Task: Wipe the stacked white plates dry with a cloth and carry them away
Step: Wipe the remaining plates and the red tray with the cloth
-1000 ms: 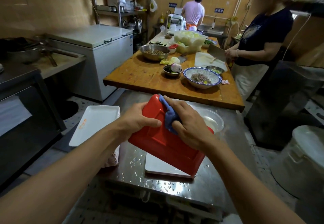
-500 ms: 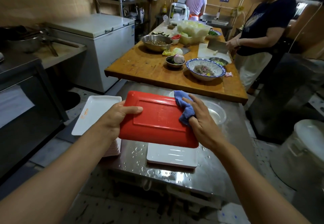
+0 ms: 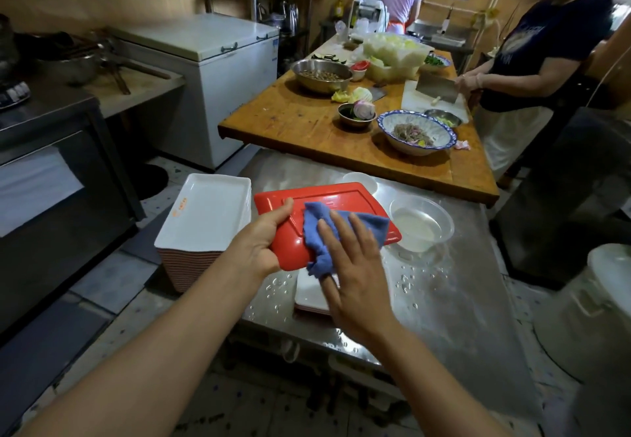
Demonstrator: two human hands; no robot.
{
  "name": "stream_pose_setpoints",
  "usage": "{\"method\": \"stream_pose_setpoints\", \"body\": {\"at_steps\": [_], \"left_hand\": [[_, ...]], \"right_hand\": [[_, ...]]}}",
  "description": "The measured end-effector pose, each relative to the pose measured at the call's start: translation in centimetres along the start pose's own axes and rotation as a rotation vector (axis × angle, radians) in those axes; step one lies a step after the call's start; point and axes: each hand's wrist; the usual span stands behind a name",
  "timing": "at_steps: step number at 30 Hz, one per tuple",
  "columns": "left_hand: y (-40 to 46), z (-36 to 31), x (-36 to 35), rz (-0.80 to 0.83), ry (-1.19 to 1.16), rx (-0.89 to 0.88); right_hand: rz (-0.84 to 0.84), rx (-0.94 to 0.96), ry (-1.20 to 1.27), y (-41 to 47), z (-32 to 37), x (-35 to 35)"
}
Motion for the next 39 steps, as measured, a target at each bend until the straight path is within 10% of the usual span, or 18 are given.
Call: {"method": "stream_pose_setpoints", "body": {"at_steps": [29, 34, 39], "left_hand": [[-4.7, -6.7, 10.0, -0.106, 0.008, -0.473], [-3.9, -8.2, 11.0, -0.376, 0.97, -0.97], [-1.4, -6.8, 12.8, -0.29, 1.79, -1.106]], "right_hand": [[0.017, -0.478, 0.456, 8.5, 0.4, -3.0], [0.134, -0.573, 0.579, 8.3, 0.7, -3.4], [0.16, -0.578, 0.599, 7.5, 0.6, -4.2]]}}
Point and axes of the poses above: each hand's wrist, its own y-axis towards the middle knuckle, its own x-axis out of the back of the hand, z = x × y, and after that the axes turned 3 degrees about -y, right-handed
